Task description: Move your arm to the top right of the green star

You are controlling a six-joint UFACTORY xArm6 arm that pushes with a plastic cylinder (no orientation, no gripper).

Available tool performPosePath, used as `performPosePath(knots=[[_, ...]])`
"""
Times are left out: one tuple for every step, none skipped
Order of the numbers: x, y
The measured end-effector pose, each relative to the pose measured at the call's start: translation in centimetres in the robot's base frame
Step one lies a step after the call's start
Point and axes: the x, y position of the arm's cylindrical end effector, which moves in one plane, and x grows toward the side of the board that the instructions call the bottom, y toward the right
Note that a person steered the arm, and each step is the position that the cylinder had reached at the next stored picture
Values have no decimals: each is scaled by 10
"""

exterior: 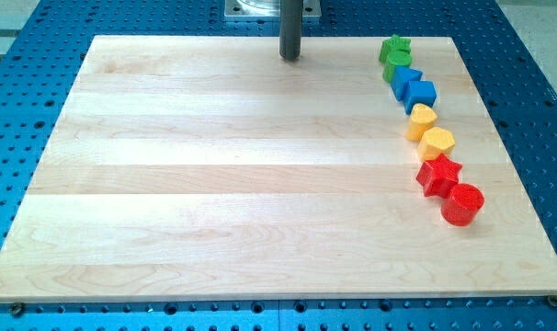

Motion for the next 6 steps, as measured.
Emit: performPosePath(knots=[[0,8],[3,18],[38,27],[25,49],[-16,114],[-37,141]])
